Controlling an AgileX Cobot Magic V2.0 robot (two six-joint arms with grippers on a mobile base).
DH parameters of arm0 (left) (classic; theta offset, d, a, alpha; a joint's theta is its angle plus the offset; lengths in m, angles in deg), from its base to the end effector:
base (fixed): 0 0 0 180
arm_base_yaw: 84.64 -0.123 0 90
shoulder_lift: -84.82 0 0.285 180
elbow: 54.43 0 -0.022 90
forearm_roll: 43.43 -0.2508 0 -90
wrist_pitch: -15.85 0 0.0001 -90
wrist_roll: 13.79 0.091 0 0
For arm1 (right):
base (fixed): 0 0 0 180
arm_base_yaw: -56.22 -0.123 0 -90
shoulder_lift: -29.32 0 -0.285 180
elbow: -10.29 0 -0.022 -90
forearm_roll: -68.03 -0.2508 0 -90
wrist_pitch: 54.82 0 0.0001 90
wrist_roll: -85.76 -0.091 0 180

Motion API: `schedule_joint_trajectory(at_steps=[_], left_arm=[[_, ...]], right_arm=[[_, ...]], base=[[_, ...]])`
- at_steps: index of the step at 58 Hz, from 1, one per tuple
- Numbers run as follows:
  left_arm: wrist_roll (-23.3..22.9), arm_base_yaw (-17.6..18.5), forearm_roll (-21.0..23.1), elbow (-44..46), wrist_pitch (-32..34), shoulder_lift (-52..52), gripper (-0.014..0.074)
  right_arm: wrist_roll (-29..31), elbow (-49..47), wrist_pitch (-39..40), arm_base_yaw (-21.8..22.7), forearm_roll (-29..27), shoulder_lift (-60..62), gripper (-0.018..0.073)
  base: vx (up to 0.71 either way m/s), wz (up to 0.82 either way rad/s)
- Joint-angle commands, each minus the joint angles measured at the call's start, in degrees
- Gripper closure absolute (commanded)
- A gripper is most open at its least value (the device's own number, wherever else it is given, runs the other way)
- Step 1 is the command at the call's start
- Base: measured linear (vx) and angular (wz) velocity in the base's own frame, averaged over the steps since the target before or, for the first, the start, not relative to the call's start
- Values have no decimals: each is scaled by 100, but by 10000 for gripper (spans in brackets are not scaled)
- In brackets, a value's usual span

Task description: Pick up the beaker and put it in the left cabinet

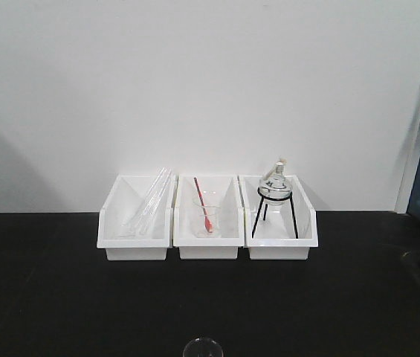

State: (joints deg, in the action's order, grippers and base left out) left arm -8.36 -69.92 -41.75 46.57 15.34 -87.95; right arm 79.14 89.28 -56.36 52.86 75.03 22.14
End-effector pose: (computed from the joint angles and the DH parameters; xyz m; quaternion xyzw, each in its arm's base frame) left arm 0.0551 -0.0145 0.2024 0.1103 0.6778 -0.0696 0.7236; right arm 0.0569 0.0030 0.2009 -0.0214 0.6924 0.0176 0.7209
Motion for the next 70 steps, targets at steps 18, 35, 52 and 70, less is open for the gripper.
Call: schedule_joint_trajectory(at_steps=[18, 35, 52, 70], left_arm=[[-21, 20, 42, -94, 482, -108, 595], [-21, 20, 42, -94, 482, -108, 595], [-21, 20, 42, -94, 482, -108, 595], [-21, 20, 42, -94, 482, -108, 595]], right_arm=[[-79, -37, 964, 36, 3, 82, 565], [147, -1359, 1042, 36, -84, -1358, 565], [261, -2851, 3222, 36, -97, -4506, 565], [155, -2983, 4724, 36, -91, -5906, 549]], base=[[0, 0], [0, 0], [0, 0], [0, 0]])
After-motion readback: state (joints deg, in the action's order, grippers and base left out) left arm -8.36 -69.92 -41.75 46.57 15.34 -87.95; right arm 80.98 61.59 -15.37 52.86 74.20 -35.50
